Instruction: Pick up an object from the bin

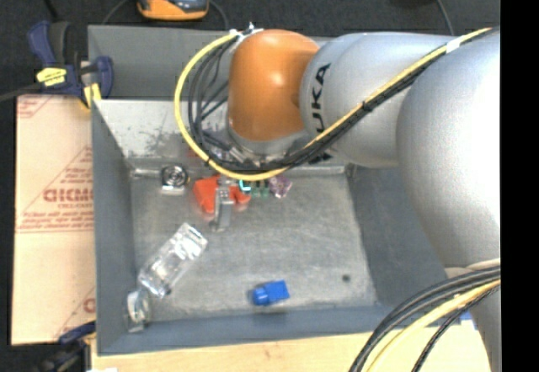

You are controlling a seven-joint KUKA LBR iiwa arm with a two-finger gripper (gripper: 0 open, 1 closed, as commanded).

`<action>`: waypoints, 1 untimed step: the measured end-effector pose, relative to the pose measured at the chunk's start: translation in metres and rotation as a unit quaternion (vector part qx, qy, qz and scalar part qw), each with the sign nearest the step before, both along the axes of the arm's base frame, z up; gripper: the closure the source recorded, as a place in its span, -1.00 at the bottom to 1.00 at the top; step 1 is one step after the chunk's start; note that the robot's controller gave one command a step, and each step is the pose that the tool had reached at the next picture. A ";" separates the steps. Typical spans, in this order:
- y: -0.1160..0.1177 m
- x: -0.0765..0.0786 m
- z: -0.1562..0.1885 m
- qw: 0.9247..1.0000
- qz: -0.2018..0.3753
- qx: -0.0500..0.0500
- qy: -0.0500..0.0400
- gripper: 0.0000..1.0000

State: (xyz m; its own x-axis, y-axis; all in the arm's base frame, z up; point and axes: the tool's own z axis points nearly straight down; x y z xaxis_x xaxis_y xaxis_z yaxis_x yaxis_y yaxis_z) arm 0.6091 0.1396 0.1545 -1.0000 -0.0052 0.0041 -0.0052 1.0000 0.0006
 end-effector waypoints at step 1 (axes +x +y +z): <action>-0.003 0.017 -0.080 0.998 -0.062 0.002 -0.010 -1.00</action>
Offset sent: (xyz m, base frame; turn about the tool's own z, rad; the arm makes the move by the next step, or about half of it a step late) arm 0.0124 -0.0027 -0.0818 0.1237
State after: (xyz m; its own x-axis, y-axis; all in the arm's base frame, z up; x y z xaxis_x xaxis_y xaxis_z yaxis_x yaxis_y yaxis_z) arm 0.6259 0.1362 0.0745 -0.9929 0.1180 -0.0158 0.1179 0.9930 0.0059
